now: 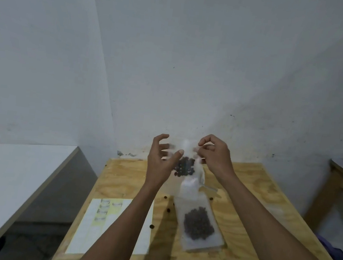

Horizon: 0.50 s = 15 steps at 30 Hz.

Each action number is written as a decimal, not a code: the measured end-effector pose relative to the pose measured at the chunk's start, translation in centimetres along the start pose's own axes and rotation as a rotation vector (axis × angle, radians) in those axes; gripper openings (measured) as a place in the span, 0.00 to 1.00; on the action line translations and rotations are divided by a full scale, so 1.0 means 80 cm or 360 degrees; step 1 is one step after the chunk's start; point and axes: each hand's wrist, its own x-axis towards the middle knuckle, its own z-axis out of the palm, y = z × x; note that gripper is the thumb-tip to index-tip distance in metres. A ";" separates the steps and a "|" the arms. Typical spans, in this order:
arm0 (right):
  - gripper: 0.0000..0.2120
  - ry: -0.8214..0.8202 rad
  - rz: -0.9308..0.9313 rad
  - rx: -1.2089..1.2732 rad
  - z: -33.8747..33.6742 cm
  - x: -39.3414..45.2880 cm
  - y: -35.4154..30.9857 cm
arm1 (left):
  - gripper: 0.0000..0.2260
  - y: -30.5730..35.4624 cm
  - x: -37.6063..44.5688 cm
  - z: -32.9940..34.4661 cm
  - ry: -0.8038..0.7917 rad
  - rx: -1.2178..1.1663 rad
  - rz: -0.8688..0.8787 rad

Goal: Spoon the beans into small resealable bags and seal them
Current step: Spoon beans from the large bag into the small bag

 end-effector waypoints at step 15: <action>0.04 -0.0034 -0.0114 0.0184 -0.007 -0.041 -0.028 | 0.06 0.063 -0.021 0.011 -0.0095 -0.0426 -0.0149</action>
